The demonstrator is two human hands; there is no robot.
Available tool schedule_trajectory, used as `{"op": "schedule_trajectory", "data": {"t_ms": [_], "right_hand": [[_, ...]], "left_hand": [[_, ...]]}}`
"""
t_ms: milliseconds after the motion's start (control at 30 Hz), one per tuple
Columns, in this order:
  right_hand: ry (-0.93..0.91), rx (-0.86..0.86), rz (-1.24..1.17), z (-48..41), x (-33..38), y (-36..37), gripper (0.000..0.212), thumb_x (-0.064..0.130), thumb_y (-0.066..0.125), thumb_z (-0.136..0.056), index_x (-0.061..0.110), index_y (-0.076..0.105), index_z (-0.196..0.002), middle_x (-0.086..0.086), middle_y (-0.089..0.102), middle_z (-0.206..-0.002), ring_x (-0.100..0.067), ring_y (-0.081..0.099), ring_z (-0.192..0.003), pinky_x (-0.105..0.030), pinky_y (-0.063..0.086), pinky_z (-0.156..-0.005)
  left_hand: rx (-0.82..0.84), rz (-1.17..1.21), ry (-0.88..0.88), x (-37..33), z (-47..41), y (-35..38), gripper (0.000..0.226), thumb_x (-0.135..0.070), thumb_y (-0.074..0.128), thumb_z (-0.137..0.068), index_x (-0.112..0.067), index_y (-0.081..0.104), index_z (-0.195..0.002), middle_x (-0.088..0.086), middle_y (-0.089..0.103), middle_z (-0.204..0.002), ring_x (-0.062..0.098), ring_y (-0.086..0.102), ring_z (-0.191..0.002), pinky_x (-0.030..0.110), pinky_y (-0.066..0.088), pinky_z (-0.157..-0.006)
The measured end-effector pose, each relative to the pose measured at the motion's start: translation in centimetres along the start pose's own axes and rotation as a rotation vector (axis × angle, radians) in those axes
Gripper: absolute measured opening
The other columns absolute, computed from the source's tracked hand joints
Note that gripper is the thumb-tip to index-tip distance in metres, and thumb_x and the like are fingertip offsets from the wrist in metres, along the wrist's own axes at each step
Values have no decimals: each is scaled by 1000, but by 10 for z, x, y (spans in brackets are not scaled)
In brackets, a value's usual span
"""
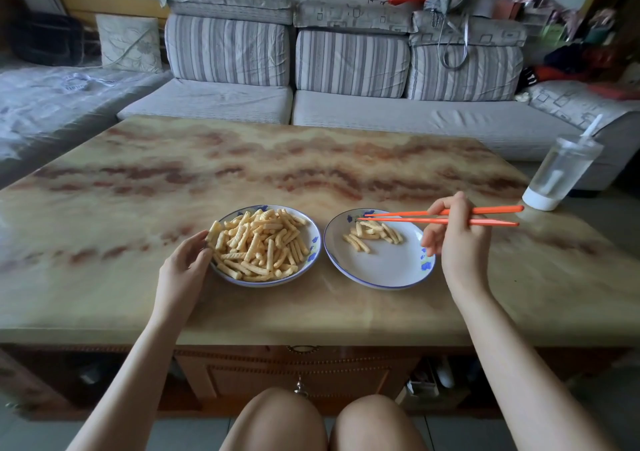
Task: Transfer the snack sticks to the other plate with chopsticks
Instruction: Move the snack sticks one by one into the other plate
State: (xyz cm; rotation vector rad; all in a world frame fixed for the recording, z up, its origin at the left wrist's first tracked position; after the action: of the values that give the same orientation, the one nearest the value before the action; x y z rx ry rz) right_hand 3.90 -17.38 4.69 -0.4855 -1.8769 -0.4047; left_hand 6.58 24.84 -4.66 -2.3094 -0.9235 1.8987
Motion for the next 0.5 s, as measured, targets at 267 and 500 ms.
{"op": "schedule_trajectory", "data": {"t_ms": [267, 500], "right_hand": [[14, 154, -64, 14, 6, 67, 45, 26, 32, -104, 8, 54, -69, -7, 46, -38, -18, 38, -30, -18, 30, -36], [2, 243, -19, 19, -1, 103, 46, 32, 33, -104, 11, 54, -69, -14, 48, -43, -24, 39, -34, -24, 32, -39]], "left_hand": [[1, 10, -9, 2, 0, 1, 35, -10, 54, -92, -16, 60, -126, -1, 64, -118, 7, 54, -105, 20, 37, -88], [5, 8, -2, 4, -2, 0, 35, -10, 54, -92, -17, 60, -125, -2, 64, -116, 8, 55, -106, 21, 37, -88]]}}
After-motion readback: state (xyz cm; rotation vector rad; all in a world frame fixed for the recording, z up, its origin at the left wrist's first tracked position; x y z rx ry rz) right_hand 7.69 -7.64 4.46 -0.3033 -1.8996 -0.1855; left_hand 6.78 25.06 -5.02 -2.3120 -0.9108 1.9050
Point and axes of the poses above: each hand's wrist, its own z-axis away from the middle knuckle, its own y-axis out of the palm, x = y × z, the point moved 10 cm from there along -z, towards the middle knuckle
